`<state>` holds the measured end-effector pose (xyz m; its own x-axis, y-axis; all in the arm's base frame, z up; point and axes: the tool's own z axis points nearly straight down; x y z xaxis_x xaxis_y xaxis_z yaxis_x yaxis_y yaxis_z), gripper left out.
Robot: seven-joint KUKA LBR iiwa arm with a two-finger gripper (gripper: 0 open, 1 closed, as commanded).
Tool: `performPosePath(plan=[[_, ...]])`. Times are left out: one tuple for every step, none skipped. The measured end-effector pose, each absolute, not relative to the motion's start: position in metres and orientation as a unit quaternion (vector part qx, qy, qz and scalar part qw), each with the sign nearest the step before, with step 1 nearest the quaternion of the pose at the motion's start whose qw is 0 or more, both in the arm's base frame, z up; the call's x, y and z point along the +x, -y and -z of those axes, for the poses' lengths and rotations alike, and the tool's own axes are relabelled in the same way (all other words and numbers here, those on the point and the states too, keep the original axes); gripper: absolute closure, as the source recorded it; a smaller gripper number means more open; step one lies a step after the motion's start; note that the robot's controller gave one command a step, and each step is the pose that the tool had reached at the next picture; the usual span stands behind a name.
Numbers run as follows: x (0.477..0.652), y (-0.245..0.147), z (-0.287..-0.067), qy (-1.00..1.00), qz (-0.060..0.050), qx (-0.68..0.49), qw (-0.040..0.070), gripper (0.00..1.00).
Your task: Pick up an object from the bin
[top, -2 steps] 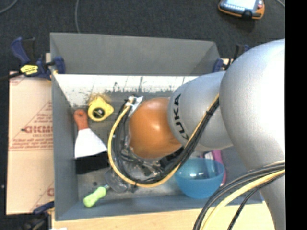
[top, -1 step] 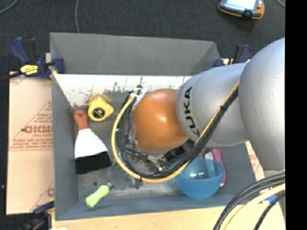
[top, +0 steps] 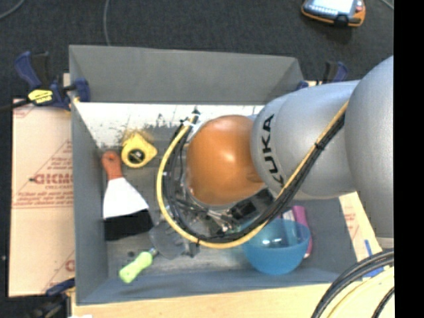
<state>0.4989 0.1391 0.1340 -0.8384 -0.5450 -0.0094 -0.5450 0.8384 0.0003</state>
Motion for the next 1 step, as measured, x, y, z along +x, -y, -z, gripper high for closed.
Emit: performPosePath(plan=[[0.4986,-0.1387,-0.1586,-0.959,-0.001,-0.283,0.003,1.0]])
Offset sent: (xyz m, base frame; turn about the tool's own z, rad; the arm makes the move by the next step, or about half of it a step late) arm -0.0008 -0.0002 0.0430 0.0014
